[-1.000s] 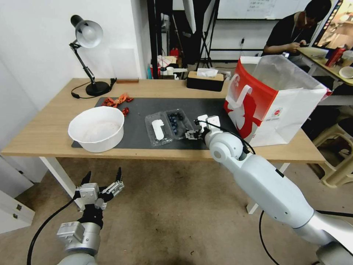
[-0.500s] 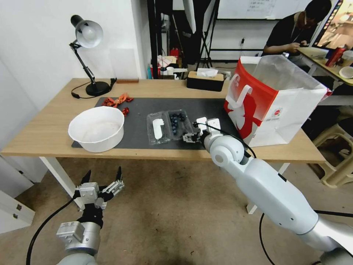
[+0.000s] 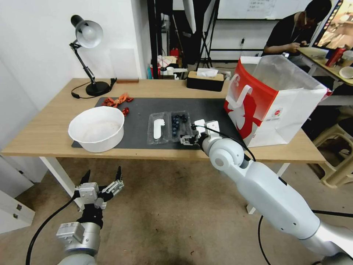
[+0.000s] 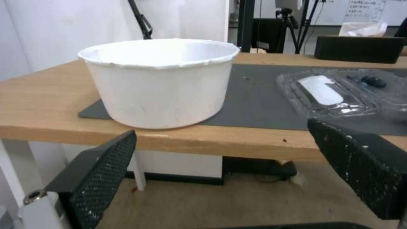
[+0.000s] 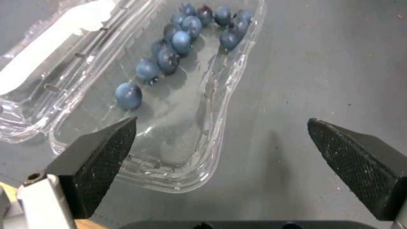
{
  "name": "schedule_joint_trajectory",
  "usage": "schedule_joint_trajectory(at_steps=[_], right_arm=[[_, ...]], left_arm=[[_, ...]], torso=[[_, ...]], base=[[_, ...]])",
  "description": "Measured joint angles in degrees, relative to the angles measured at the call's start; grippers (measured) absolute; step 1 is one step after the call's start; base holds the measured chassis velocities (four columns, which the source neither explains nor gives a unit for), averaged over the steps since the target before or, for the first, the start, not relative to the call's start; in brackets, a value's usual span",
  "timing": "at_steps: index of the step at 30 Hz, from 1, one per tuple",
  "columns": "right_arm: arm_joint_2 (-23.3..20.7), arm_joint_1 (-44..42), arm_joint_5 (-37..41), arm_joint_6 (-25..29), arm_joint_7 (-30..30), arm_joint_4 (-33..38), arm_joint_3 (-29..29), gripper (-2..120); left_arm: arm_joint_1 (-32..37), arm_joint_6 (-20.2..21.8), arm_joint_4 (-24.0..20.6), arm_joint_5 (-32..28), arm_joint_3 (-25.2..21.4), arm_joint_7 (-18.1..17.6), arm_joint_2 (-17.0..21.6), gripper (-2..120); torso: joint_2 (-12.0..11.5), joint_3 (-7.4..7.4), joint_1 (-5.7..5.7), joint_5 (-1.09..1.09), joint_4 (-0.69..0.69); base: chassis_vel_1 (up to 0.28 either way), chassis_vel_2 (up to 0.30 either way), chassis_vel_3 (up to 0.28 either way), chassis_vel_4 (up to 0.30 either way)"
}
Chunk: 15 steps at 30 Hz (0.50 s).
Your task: Close the takeout container lid, then place the container into the takeout bag.
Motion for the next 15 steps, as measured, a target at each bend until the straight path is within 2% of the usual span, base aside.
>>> schedule_joint_trajectory(at_steps=[7,10,11,13,14,15], right_arm=[[1.1,-2.9,-7.5,0.0,-5.0,2.1,5.2,100],[1.6,-7.5,-13.9,1.1,-9.6,5.7,11.1,100],[1.6,-7.5,-13.9,1.1,-9.6,5.7,11.1,100],[1.7,-11.5,-17.2,5.3,-12.1,8.0,14.3,100],[1.7,-11.5,-17.2,5.3,-12.1,8.0,14.3,100],[1.8,-15.2,-20.1,9.1,-14.1,9.5,16.7,100]], left_arm=[[0.2,0.0,-0.4,0.1,0.1,0.0,-0.2,100],[0.2,0.0,-0.7,-0.2,0.1,0.0,0.0,100],[0.2,0.0,-0.7,-0.2,0.1,0.0,0.0,100],[0.1,0.0,-0.9,-0.7,0.2,0.1,0.3,100],[0.1,0.0,-0.9,-0.7,0.2,0.1,0.3,100],[0.1,0.1,-1.1,-1.0,0.4,0.2,0.4,100]], torso=[[0.0,0.00,0.00,0.00,0.01],[0.0,0.00,0.00,-0.01,0.00],[0.0,0.00,0.00,-0.01,0.00],[0.0,-0.01,0.00,0.00,0.01],[0.0,-0.01,0.00,0.00,0.01],[0.0,-0.01,0.00,0.00,0.00]], base=[[0.000,0.000,0.000,0.000],[0.000,0.000,0.000,0.000],[0.000,0.000,0.000,0.000],[0.000,0.000,0.000,0.000],[0.000,0.000,0.000,0.000],[0.000,0.000,0.000,0.000]])
